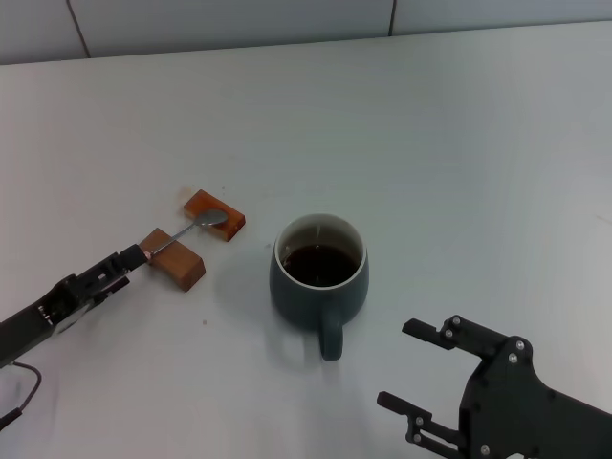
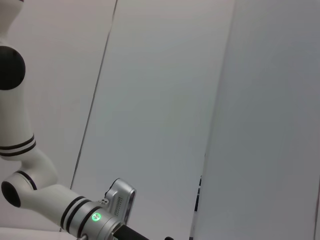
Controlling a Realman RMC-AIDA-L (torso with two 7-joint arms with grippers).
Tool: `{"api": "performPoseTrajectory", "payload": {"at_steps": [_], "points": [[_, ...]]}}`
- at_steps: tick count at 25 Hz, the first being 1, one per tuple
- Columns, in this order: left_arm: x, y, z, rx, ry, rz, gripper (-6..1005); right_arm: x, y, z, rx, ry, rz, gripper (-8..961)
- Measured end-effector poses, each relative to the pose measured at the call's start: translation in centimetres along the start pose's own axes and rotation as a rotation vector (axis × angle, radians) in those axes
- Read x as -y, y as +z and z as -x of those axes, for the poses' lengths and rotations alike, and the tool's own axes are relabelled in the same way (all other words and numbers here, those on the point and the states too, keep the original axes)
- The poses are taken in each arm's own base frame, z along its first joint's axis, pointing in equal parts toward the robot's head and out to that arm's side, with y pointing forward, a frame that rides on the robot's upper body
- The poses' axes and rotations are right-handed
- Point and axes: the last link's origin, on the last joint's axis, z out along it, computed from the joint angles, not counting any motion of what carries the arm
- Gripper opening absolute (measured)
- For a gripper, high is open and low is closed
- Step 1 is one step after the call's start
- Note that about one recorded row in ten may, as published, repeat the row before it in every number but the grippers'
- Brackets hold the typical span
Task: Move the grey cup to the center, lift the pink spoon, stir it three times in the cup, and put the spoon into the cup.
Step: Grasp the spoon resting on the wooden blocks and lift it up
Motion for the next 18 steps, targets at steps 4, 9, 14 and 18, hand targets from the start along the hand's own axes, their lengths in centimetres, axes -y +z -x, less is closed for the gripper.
{"api": "performPoseTrajectory", "payload": {"at_steps": [4, 9, 14, 18], "points": [[-0.1, 0.24, 0.06, 0.008, -0.006, 0.004, 768, 0.0, -0.01, -0.01, -0.001, 0.001, 0.0, 633], [-0.13, 0.42, 0.05, 0.012, -0.01, 0.003, 754, 0.01, -0.01, -0.02, -0.001, -0.001, 0.0, 633], [-0.11, 0.51, 0.01, 0.015, -0.021, -0.001, 740, 0.03, -0.01, -0.02, -0.001, -0.003, -0.001, 633], [0.05, 0.61, -0.05, 0.012, -0.031, -0.013, 729, 0.03, -0.01, -0.02, -0.001, -0.003, -0.001, 633]]}}
